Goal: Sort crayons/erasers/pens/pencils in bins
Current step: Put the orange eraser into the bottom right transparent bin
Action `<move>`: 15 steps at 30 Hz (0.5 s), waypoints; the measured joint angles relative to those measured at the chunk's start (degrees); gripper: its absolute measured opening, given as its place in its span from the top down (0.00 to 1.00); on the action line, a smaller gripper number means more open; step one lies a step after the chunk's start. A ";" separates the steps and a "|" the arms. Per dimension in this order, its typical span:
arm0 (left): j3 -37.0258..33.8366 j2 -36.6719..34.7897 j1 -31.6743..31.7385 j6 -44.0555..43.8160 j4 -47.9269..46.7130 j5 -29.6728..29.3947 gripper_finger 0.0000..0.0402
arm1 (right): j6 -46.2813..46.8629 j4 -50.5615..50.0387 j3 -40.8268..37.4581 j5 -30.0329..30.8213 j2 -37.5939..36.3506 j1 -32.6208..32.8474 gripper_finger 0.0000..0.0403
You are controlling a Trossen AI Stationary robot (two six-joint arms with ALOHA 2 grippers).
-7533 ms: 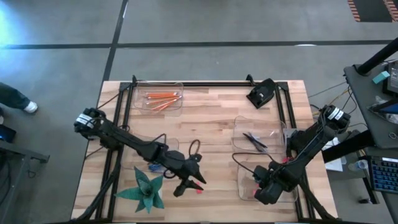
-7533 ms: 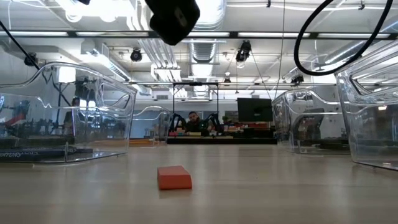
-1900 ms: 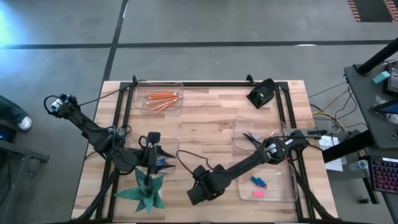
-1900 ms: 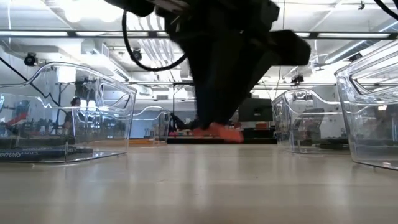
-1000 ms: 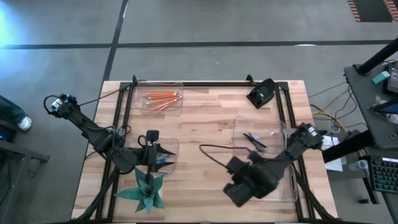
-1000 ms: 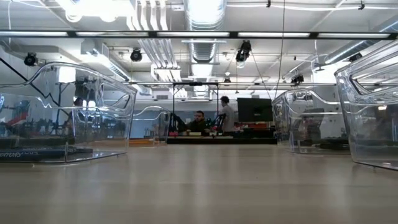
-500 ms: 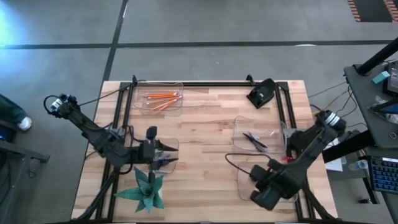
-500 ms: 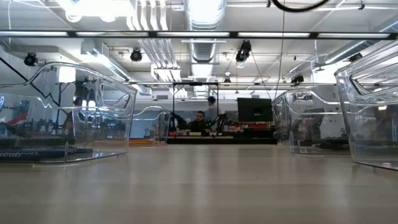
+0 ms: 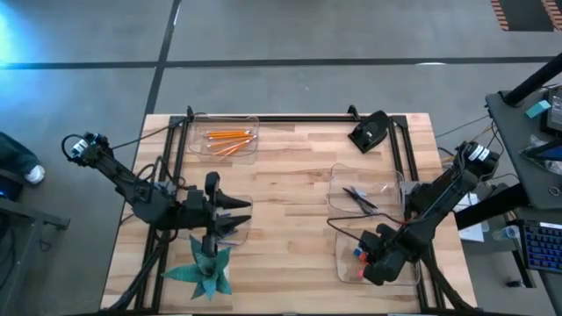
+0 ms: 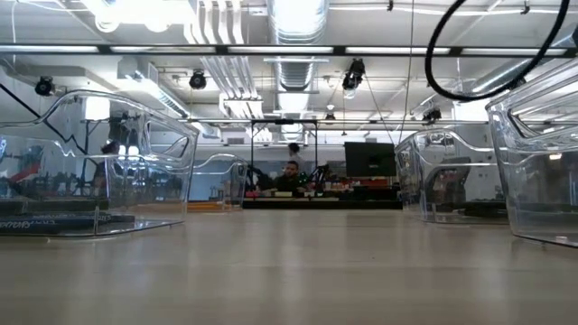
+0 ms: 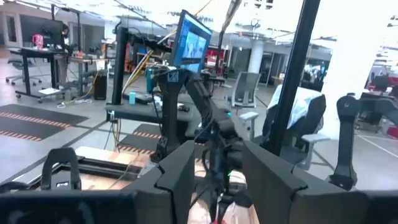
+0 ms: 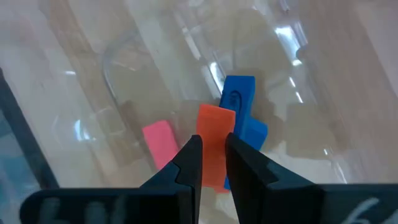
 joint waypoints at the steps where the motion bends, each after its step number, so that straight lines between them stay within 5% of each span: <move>1: 0.00 0.00 0.00 0.01 0.19 0.00 0.70 | -0.61 1.20 -1.16 -0.02 -0.54 -0.02 0.87; 15: 0.02 1.11 0.00 -0.07 4.01 0.09 0.70 | -9.98 2.28 -5.45 0.11 -3.52 -0.02 0.87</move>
